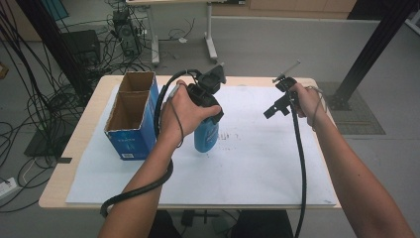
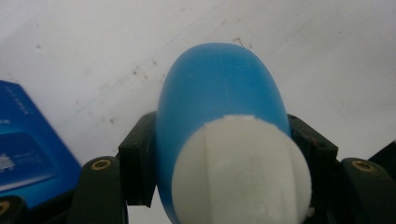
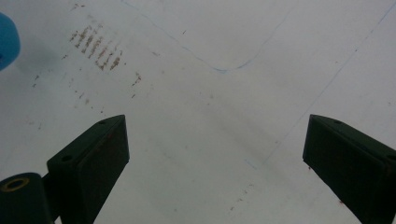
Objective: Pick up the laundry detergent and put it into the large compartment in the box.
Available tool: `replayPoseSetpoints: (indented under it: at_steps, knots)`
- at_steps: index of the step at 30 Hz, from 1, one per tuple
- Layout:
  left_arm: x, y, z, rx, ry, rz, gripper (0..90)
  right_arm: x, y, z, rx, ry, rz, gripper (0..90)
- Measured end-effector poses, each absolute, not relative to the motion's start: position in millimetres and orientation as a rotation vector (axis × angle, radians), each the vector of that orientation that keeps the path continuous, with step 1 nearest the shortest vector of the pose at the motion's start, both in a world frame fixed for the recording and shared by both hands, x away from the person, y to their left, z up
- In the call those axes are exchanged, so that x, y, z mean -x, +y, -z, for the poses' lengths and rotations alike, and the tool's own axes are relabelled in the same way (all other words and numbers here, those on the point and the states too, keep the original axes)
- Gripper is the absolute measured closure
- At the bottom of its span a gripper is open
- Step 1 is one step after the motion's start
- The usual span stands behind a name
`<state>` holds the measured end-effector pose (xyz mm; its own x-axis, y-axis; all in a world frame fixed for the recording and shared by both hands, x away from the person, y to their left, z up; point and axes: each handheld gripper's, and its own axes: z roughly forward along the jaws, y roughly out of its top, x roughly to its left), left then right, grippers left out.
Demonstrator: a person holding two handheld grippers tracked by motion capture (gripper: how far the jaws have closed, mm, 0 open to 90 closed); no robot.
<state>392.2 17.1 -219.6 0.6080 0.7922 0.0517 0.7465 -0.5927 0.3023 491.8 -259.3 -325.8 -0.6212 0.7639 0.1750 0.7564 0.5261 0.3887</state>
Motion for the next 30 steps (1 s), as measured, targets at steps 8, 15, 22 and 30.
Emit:
replayPoseSetpoints:
  at_steps: [8, 15, 22, 30]
  knots:
    - [-391, 14, 180, -2.584, 1.249, -0.316, 37.6, -490, -258, 322, -1.34, 2.732, -0.685, 7.0]
    - [-391, 17, 148, -2.543, 1.223, -0.3, 37.6, -490, -261, 319, -1.343, 2.722, -0.685, 7.0]
    - [-394, 19, 127, -2.533, 1.209, -0.29, 37.6, -489, -262, 315, -1.343, 2.713, -0.689, 7.0]
    - [-400, 26, 121, -2.525, 1.218, -0.273, 37.6, -491, -266, 314, -1.351, 2.706, -0.678, 7.0]
